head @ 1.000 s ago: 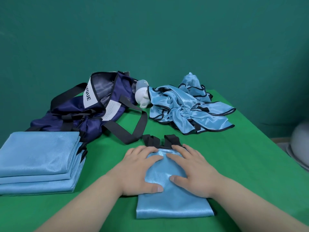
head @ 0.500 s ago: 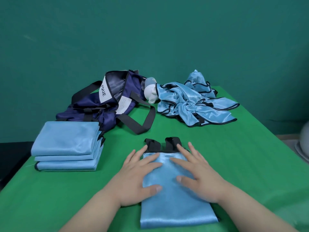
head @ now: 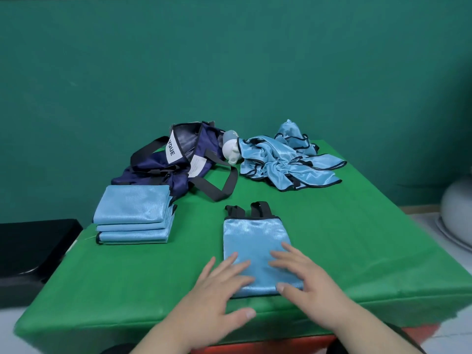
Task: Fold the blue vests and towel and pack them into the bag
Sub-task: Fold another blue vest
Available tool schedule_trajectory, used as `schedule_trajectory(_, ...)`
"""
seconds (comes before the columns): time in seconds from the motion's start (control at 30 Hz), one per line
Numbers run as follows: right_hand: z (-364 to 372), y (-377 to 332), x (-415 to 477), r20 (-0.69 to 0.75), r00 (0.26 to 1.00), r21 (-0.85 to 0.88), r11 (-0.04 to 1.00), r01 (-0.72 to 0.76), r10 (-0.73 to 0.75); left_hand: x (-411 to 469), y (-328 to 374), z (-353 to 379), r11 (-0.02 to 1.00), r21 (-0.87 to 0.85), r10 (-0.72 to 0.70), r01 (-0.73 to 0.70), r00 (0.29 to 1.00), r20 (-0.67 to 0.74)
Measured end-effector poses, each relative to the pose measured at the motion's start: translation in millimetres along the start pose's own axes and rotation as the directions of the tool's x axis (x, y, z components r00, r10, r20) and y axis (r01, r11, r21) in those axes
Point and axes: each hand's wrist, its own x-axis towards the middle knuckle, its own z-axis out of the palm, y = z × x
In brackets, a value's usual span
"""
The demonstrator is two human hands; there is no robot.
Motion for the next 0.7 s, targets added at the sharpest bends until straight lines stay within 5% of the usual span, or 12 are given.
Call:
schedule_trajectory(0.17,-1.2,-9.1,-18.7,0.171,0.981,-0.450,0.893,-0.008,0.095,-14.4,1.6,21.0,0.976,0.217,-0.022,0.017,1.000,0.020)
schedule_trajectory(0.7,-3.0,-13.0,-24.8,0.141,0.986,-0.505,0.863,-0.003,0.086,-10.6,7.9,35.6,0.976,0.196,-0.073,0.094,0.991,-0.112)
